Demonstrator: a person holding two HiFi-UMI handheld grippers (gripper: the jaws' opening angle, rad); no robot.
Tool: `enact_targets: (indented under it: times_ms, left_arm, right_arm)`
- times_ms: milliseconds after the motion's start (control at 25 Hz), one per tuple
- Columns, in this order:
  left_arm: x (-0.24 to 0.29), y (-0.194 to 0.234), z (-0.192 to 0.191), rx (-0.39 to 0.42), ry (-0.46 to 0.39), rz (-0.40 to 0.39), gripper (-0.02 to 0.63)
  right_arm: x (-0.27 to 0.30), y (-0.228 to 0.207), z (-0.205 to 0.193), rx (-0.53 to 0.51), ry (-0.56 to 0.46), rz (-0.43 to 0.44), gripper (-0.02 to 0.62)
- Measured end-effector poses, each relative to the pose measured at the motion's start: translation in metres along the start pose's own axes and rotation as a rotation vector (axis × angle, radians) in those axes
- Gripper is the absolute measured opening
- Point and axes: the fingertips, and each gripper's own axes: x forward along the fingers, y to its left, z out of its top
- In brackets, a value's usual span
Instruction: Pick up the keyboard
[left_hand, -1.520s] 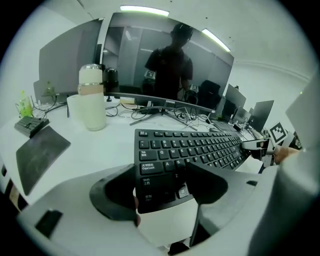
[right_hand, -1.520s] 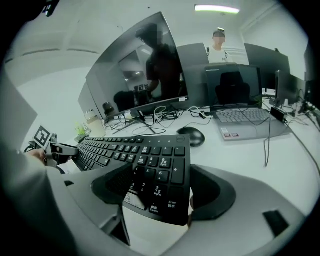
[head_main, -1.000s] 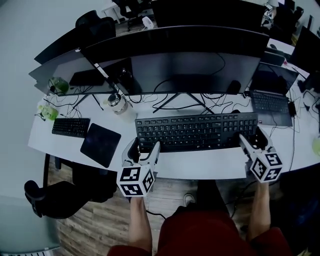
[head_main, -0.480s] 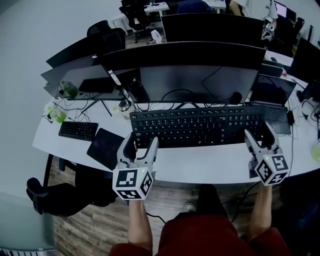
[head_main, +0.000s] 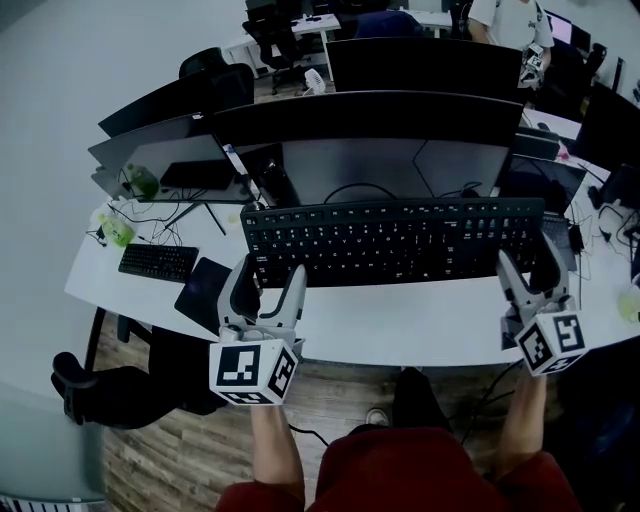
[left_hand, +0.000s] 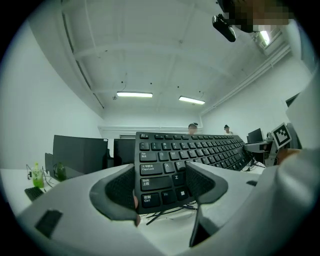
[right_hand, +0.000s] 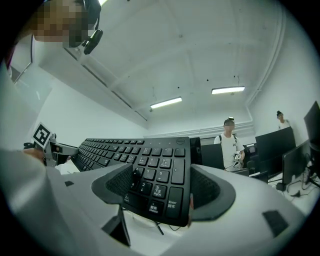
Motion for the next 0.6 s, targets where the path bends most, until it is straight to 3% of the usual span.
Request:
enact_targets:
  times_ms: [600]
  left_arm:
    - [-0.0086, -0.0026, 0.0092, 0.020, -0.070, 0.017, 0.305]
  right_arm:
    - [-0.0059, 0.0020, 0.0101, -0.022, -0.072, 0.008, 0.353]
